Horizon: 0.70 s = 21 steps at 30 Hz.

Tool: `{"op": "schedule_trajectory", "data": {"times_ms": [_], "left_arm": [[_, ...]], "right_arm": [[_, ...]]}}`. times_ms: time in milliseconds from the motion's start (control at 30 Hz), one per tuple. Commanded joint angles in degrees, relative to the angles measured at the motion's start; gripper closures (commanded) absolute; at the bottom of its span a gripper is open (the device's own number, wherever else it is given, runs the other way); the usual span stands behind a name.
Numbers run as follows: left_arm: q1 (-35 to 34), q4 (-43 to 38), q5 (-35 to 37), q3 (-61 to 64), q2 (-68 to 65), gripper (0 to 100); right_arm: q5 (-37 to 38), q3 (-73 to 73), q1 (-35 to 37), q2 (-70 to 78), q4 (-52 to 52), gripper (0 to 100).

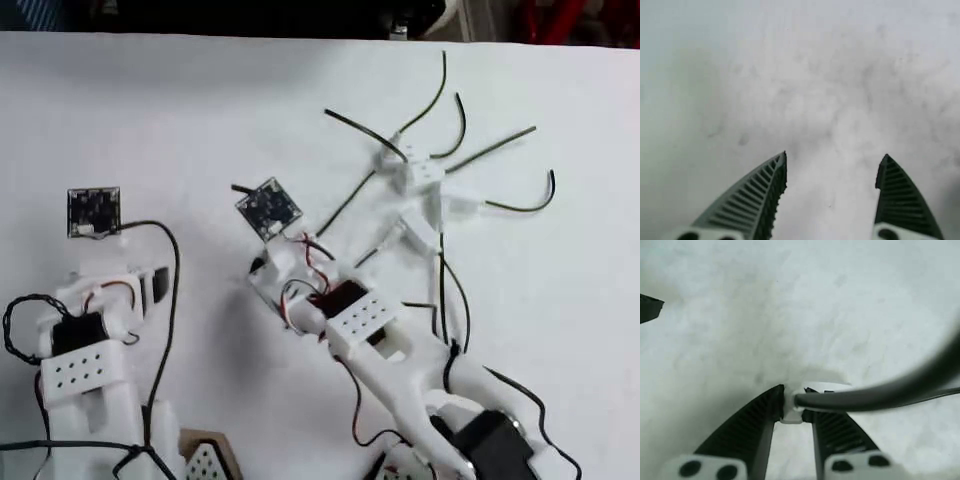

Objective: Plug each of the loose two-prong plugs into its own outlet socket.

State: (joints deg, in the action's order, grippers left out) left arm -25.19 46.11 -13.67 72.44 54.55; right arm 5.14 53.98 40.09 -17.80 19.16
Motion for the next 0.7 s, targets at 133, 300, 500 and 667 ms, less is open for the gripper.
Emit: {"op": "schedule_trajectory", "data": {"times_ms": [133, 300, 500, 667], "left_arm": [[-0.4, -1.1, 0.3, -0.3, 1.8, 71], [-0.4, -1.1, 0.3, -0.3, 1.8, 71], [-0.4, -1.1, 0.3, -0.3, 1.8, 71], [-0.4, -1.1, 0.3, -0.3, 1.8, 71]], "right_arm": [[0.5, -1.5, -0.6, 1.5, -2.9, 98.1], [0.5, -1.5, -1.9, 1.5, -2.9, 98.1], [0.5, -1.1, -1.7, 1.5, -1.9, 98.1], [0.5, -1.1, -0.5, 2.2, -0.5, 98.1]]}}
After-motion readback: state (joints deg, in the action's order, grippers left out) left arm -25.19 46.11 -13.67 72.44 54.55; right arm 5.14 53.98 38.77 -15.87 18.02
